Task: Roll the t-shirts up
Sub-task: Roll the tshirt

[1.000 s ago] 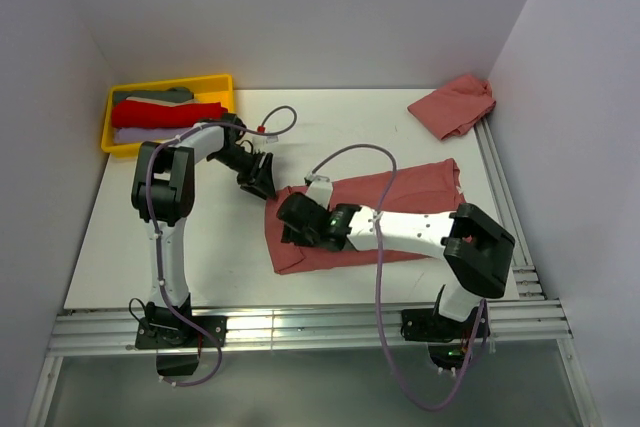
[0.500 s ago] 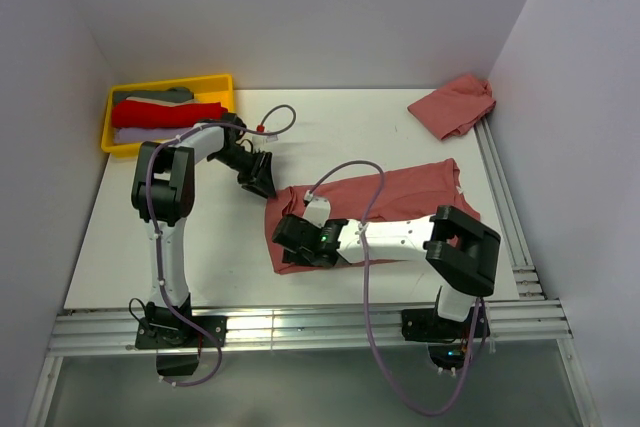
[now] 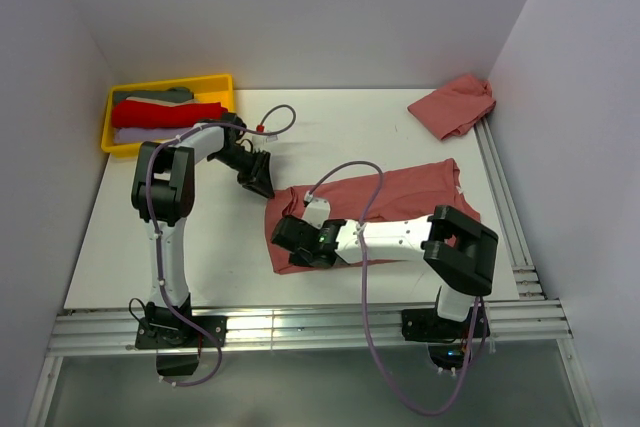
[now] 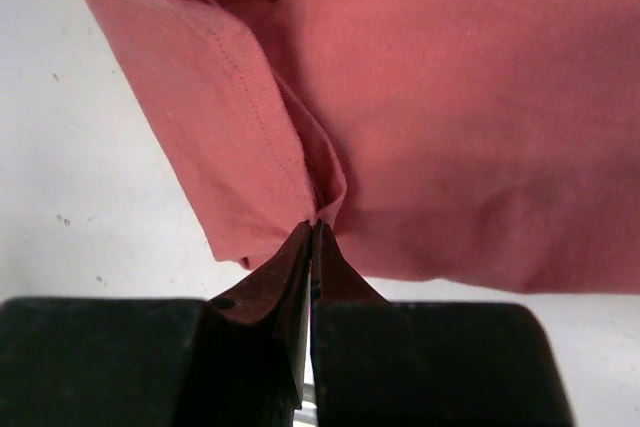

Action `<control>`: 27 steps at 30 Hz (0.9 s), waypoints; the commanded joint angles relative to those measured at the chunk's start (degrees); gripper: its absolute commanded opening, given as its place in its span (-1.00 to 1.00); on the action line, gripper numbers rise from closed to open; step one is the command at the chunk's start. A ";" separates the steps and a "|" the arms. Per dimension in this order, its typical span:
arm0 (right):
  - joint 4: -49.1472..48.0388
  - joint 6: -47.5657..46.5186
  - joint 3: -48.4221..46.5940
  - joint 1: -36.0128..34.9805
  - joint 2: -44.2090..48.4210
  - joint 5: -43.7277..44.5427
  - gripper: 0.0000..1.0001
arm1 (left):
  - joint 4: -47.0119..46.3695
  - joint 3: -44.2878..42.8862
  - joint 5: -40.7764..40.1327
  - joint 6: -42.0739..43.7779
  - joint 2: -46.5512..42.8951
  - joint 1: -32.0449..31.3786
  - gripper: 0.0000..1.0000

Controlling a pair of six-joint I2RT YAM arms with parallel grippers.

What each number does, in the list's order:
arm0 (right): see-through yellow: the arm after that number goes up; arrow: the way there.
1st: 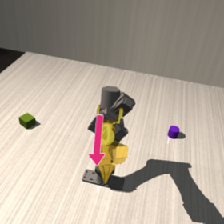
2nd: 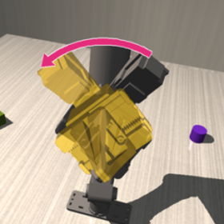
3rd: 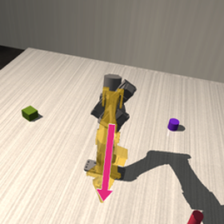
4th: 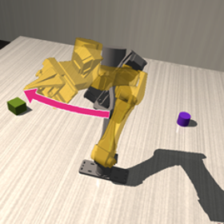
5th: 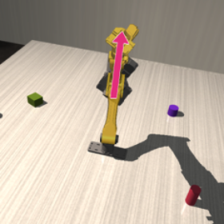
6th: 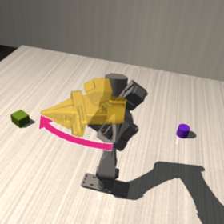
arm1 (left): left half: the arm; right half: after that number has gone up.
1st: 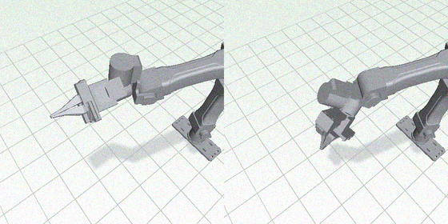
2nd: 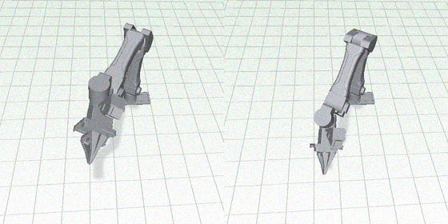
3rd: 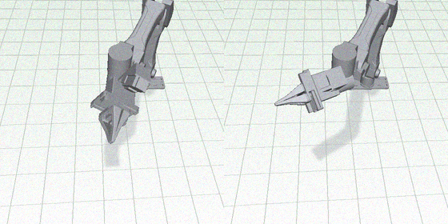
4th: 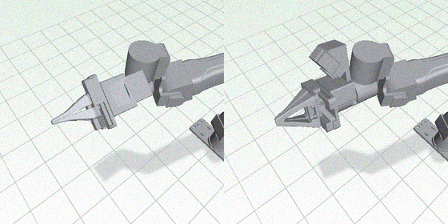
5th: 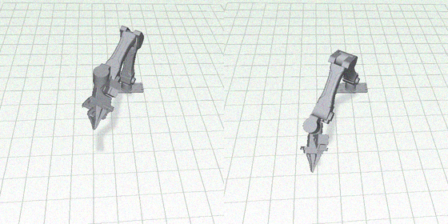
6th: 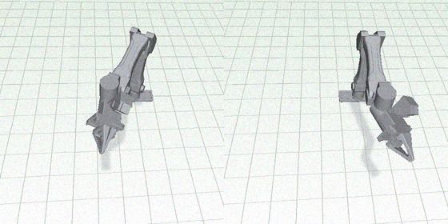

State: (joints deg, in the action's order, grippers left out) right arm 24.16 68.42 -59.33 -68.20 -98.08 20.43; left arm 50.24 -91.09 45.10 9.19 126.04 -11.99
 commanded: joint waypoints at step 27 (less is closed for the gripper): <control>6.77 7.25 1.24 -2.64 0.44 4.09 -0.81 | -2.17 -1.46 -3.88 -1.55 -2.38 -0.14 -0.30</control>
State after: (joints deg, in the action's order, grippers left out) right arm 27.59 76.71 -57.41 -71.75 -98.08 21.67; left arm 48.90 -91.09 42.19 6.48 126.04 -12.05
